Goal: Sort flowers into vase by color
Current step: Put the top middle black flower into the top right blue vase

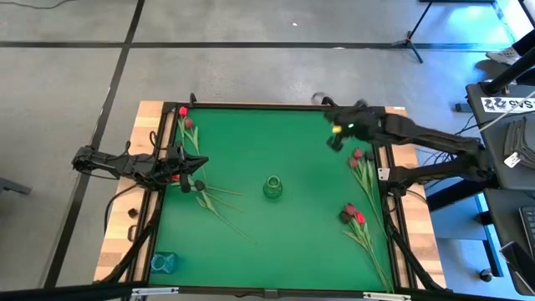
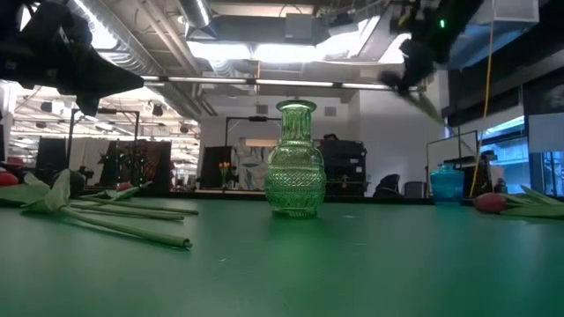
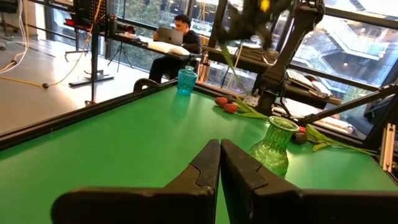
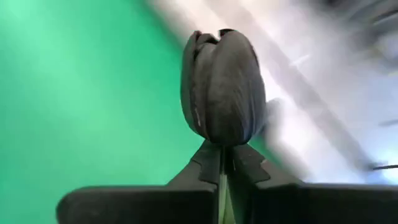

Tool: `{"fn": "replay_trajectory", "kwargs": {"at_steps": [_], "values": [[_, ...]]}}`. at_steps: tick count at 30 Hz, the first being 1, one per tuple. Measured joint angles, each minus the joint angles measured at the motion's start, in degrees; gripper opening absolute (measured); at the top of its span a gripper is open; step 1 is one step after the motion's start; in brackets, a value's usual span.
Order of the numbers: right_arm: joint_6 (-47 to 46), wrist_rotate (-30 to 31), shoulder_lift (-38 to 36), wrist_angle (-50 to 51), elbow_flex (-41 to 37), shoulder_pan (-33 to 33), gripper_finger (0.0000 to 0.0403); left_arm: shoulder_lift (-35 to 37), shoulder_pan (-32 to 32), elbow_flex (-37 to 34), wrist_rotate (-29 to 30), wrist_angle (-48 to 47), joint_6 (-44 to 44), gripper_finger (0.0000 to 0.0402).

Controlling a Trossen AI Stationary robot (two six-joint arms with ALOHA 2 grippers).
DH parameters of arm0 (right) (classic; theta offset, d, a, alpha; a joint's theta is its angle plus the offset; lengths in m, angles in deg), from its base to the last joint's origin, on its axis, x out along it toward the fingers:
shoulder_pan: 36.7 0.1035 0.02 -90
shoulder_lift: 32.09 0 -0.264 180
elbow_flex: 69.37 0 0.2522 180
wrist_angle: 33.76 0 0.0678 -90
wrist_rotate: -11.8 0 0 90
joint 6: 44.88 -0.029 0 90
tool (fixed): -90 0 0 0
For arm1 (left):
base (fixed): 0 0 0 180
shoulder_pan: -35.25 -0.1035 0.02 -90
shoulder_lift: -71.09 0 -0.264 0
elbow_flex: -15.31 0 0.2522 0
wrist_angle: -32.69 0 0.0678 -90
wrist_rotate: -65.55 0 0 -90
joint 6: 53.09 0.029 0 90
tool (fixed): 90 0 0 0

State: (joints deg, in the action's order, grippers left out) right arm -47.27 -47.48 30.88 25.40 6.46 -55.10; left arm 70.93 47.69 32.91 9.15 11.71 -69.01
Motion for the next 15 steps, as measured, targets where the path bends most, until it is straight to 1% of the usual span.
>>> {"fn": "replay_trajectory", "kwargs": {"at_steps": [2,3,5,7,9,11,13,15], "values": [[3.6,9.7,-2.2,-5.3,0.2,0.0,0.0021,0.0,0.0,0.0,0.0,0.0,0.0,0.0011],[5.9,13.3,-2.9,-8.6,0.2,0.0,0.0022,0.0,0.0,0.0,0.0,0.0,0.0,0.0011],[12.0,17.9,-3.7,-16.1,0.2,-0.3,0.002,0.0,0.0,0.0,0.0,0.0,0.0,0.0011],[19.6,19.5,-3.9,-24.4,0.2,-1.8,0.0013,0.0,0.0,0.0,0.0,0.0,0.0,0.0011],[27.4,19.8,-4.0,-31.5,0.2,-3.7,0.0007,0.0,0.0,0.0,0.0,0.0,0.0,0.0011],[32.6,21.0,-3.8,-36.8,0.2,-6.0,0.0007,0.0,0.0,0.0,0.0,0.0,0.0,0.0011],[34.1,21.4,-3.7,-39.2,0.2,-9.0,0.0012,0.0,0.0,0.0,0.0,0.0,0.0,0.0011],[31.7,20.0,-3.7,-39.2,0.2,-12.9,0.0017,0.0,0.0,0.0,0.0,0.0,0.0,0.0011]]}}
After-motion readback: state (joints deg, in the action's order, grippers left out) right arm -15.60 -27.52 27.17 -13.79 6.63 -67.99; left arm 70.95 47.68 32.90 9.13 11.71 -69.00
